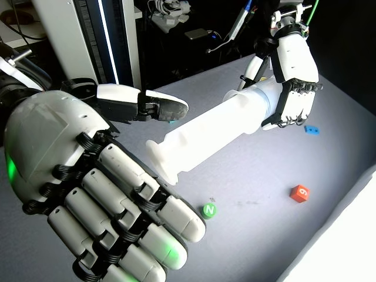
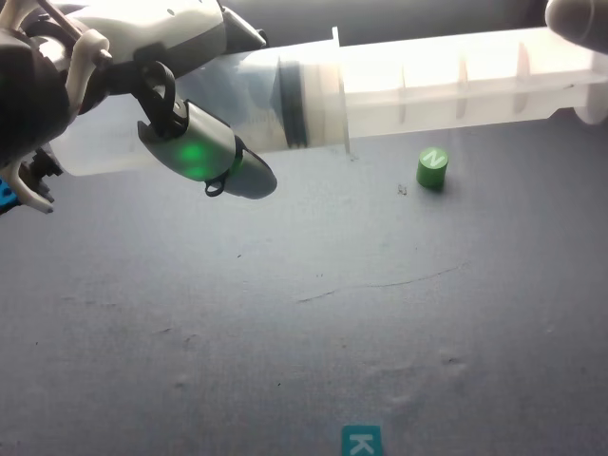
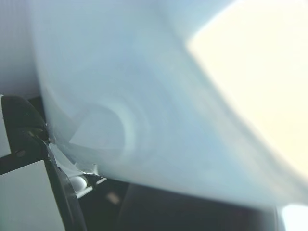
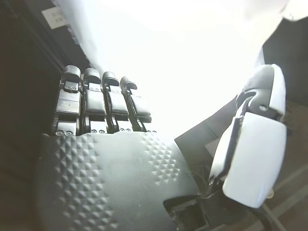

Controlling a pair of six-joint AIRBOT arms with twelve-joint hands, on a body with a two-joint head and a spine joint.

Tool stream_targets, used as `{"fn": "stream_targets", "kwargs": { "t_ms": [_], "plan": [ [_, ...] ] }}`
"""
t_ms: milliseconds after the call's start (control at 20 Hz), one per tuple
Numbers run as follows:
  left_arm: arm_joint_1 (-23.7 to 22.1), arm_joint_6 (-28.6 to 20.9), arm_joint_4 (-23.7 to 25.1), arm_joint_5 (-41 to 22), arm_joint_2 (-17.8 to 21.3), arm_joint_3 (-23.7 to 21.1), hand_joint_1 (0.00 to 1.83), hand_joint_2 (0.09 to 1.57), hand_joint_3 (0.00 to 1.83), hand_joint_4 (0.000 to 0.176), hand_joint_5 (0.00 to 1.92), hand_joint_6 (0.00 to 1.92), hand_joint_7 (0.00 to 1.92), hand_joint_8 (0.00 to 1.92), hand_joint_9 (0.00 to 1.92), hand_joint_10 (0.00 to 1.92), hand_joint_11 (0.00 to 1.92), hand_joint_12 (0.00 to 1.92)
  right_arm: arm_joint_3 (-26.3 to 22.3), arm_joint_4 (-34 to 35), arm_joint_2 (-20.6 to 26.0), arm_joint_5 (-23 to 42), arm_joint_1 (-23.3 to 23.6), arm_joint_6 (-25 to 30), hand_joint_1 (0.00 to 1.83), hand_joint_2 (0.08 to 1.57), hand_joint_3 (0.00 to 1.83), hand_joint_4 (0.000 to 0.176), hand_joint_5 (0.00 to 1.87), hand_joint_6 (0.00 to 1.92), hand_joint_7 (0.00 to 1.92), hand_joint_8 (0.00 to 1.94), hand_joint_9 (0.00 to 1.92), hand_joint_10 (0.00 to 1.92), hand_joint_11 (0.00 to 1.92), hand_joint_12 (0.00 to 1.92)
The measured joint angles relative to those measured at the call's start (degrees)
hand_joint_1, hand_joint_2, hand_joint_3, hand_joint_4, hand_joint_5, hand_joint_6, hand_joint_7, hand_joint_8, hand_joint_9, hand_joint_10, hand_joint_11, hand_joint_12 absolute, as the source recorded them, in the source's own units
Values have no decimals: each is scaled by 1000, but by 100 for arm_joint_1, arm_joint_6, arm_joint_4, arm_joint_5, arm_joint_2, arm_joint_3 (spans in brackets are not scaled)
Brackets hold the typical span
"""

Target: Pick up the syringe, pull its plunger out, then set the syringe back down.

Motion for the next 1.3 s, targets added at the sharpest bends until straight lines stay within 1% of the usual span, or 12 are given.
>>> {"fn": "stream_targets", "kwargs": {
  "t_ms": [150, 250, 300, 450, 500, 600, 700, 800, 1000, 1050, 1200, 1300],
  "plan": [
    [55, -13, 177, 26, -2, 24, 1361, 1155, 0, 0, 907, 955, 897, 1236, 783, 1327, 547, 1134, -39, -7, -2, -24, -42, 17, 369, 654, 0, 0, 0, 0, 0, 0, 0, 0, 0, 0],
    [162, -7, 280, 42, -2, 48, 1365, 1144, 0, 0, 948, 875, 910, 1218, 797, 1313, 554, 1136, -120, 52, -2, 7, -66, 103, 384, 643, 0, 0, 0, 0, 0, 0, 0, 0, 0, 0],
    [188, 0, 343, 57, -2, 59, 1362, 1154, 1, 0, 940, 874, 879, 1282, 779, 1333, 559, 1132, -153, 42, -2, 11, -66, 133, 385, 637, 0, 0, 0, 0, 0, 0, 0, 0, 0, 0],
    [339, -39, 468, 114, -11, 129, 1362, 1154, 0, 0, 909, 938, 901, 1235, 783, 1327, 545, 1126, -243, -4, -20, 37, -66, 138, 364, 665, 0, 0, 0, 0, 0, 0, 0, 0, 0, 0],
    [435, -20, 732, 125, -15, 149, 1365, 1148, 0, 0, 919, 925, 920, 1197, 793, 1320, 548, 1134, -267, -15, -22, 61, -116, 144, 363, 678, 0, 0, 0, 0, 0, 0, 0, 0, 0, 0],
    [599, -17, 1165, 155, -74, 236, 1361, 1159, 0, 0, 911, 919, 877, 1273, 778, 1349, 551, 1140, -297, 28, -24, 15, -131, 142, 371, 678, 0, 0, 0, 0, 0, 0, 0, 0, 0, 0],
    [778, -24, 1419, 157, -146, 280, 1364, 1149, 0, 0, 917, 915, 910, 1207, 803, 1324, 562, 1134, -332, 22, -24, 26, -133, 142, 346, 693, 0, 0, 0, 0, 0, 0, 0, 0, 0, 0],
    [925, -28, 1488, 227, -229, 315, 1359, 1162, 1, 0, 888, 973, 884, 1251, 775, 1346, 543, 1133, -374, 24, -24, 9, -153, 142, 341, 673, 0, 0, 0, 0, 0, 0, 0, 0, 4, 2],
    [1213, -46, 1875, 221, -415, 452, 1361, 1157, 0, 0, 906, 936, 890, 1250, 780, 1341, 550, 1157, -433, 11, -24, -13, -219, 144, 322, 689, 0, 0, 0, 0, 0, 0, 0, 0, 17, 8],
    [1266, -39, 2022, 151, -457, 496, 1359, 1161, 1, 0, 890, 989, 888, 1223, 769, 1363, 524, 1174, -455, 15, -24, -7, -247, 144, 328, 679, 0, 0, 0, 0, 0, 0, 0, 0, 20, 10],
    [1453, -68, 2028, -133, -581, 562, 1365, 1145, 0, 0, 933, 890, 912, 1217, 804, 1310, 562, 1145, -472, 17, -24, -26, -247, 144, 362, 667, 0, 0, 0, 0, 0, 0, 0, 0, 21, 14],
    [1648, -116, 1993, -328, -699, 629, 1362, 1156, 1, 0, 900, 940, 896, 1242, 787, 1337, 553, 1145, -474, 2, -24, -28, -247, 144, 370, 677, 0, 0, 0, 0, 0, 0, 0, 0, 24, 17]
  ]
}}
